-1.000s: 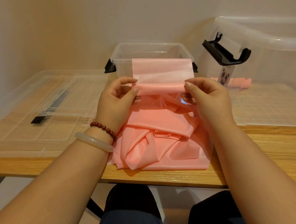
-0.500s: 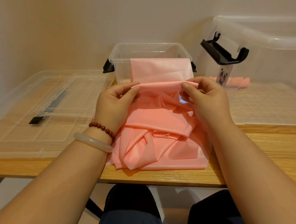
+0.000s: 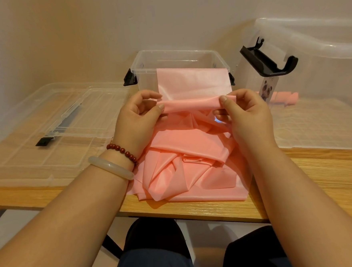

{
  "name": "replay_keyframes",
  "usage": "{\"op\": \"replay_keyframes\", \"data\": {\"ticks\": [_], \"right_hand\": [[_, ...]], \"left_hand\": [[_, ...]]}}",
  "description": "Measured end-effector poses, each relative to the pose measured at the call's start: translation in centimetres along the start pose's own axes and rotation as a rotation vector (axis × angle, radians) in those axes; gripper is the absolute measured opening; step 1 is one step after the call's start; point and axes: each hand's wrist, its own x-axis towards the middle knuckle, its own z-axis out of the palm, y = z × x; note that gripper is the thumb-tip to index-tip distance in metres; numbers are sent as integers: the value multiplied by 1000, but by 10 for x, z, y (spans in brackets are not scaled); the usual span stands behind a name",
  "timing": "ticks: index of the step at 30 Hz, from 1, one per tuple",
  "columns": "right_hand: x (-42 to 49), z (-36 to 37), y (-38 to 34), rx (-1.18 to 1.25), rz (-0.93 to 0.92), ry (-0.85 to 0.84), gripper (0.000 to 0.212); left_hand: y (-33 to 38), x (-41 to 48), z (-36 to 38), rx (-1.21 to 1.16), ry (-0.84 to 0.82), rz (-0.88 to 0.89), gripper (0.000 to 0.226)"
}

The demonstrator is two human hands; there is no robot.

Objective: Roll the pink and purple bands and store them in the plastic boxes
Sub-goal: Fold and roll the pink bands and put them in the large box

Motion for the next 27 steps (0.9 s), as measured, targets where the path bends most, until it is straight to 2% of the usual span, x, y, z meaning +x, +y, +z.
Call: {"op": "replay_keyframes", "data": {"ticks": [4,9,12,14,19,27], "right_hand": [[-2,0,-2,1,-15,-13,19],[1,-3,2,-63,-28,-39,6],[3,-7,4,-96,-5,-55,13],[3,-7,4,-116,-12,-48,9],[2,-4,2,-98,-14,-24,6],[2,-4,2,-115,-21,-27,3]], "left_hand": [[-1,0,1,-7,8,-12,17],[-1,-1,1,12,51,-31,17],[-4,1,-2,87,42,-19,21],[-6,2,-4,121,48,-11,20],[-6,2,-1,68,64,-33,9],[-4,1,-1,85,48,-33,10]]}}
